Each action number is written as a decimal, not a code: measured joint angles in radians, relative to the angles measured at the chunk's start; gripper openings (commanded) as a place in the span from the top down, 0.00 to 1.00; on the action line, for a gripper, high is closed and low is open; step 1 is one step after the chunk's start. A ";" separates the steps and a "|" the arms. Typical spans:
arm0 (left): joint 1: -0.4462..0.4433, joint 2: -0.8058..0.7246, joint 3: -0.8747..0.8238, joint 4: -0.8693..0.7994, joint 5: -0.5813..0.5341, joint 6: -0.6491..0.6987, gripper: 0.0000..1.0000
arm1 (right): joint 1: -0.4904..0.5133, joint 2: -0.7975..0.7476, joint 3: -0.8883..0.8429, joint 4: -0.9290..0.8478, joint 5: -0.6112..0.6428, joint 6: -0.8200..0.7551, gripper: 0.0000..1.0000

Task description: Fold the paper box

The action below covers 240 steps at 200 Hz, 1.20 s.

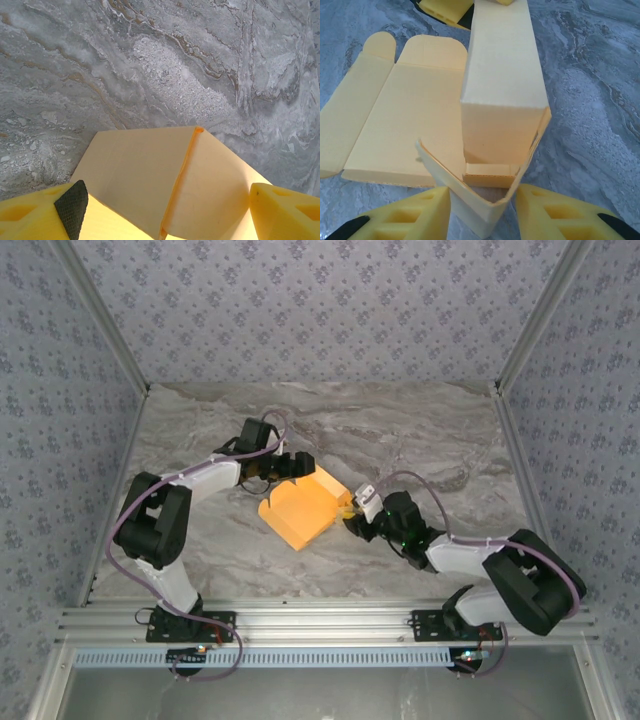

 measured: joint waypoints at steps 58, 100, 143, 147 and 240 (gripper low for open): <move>0.002 0.000 0.000 0.001 -0.006 -0.015 0.15 | 0.053 0.114 0.044 0.052 0.064 -0.007 0.66; 0.013 -0.010 -0.013 0.009 -0.018 -0.037 0.15 | 0.115 0.161 0.066 0.091 0.175 -0.007 0.67; 0.013 -0.017 -0.021 0.011 -0.023 -0.049 0.16 | 0.123 0.187 0.084 0.100 0.280 0.016 0.68; 0.013 -0.017 -0.021 0.011 -0.023 -0.053 0.16 | 0.126 0.195 0.085 0.108 0.290 0.027 0.68; 0.014 -0.039 -0.068 0.065 -0.034 -0.144 0.16 | 0.175 0.322 0.178 0.165 0.473 0.187 0.69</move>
